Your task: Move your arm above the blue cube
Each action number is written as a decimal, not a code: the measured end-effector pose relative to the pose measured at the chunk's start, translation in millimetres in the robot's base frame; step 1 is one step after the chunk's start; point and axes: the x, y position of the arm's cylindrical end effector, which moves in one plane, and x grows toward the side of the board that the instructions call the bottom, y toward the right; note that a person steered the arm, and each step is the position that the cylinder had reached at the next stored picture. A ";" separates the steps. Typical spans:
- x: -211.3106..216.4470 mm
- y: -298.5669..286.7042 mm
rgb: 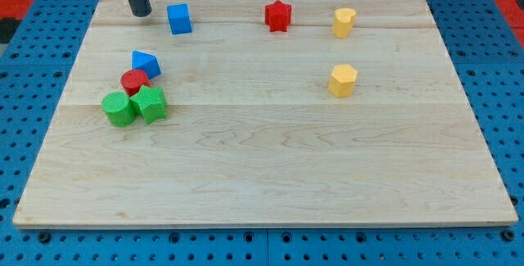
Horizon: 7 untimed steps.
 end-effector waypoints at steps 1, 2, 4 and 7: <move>13.0 3.9; 18.0 3.9; -24.6 43.5; -9.8 39.3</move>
